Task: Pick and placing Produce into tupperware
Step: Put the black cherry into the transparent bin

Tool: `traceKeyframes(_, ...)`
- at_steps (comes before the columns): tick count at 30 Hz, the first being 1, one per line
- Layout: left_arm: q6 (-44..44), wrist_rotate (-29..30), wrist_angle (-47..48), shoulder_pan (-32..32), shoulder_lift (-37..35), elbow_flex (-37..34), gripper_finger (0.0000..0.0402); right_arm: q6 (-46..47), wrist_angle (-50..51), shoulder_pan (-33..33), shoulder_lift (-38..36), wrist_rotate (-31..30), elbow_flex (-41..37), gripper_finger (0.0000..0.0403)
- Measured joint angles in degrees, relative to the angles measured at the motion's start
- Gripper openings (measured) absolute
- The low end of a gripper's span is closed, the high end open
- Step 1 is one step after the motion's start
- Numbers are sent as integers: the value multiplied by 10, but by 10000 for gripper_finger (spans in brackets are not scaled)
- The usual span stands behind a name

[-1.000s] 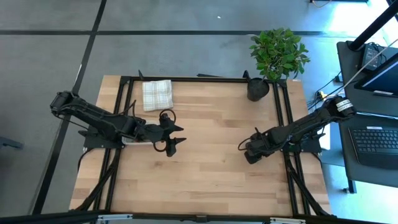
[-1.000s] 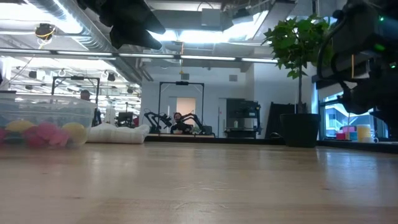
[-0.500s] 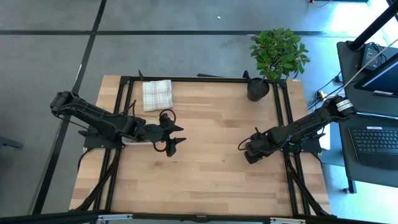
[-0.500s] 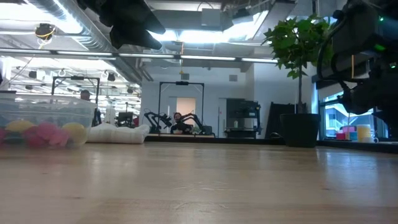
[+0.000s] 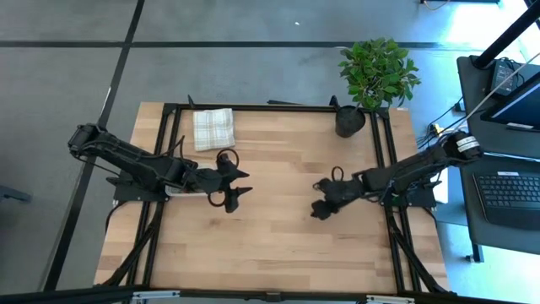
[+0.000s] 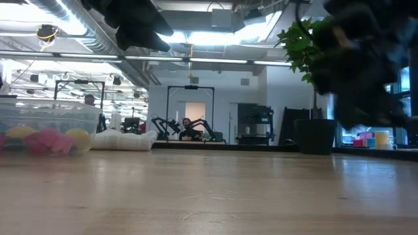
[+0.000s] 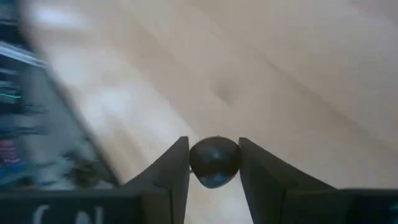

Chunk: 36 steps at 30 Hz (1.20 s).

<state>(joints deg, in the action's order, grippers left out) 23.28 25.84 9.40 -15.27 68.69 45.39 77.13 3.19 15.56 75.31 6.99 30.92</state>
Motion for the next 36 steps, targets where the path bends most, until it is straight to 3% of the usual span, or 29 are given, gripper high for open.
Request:
traceKeyframes(6,-163,0,-13,0,0,0,214,-72,-189,-67,0,-14,0,123)
traceKeyframes(13,-415,0,-116,0,4,0,214,-105,-357,-124,0,-16,0,124)
traceKeyframes(16,-476,0,-164,7,19,0,214,-106,-397,-133,0,-16,0,124)
traceKeyframes(27,-485,0,-340,38,122,0,214,-114,-444,-136,0,-15,0,124)
traceKeyframes(36,-461,-34,-435,50,153,0,214,-117,-444,-136,0,-15,0,124)
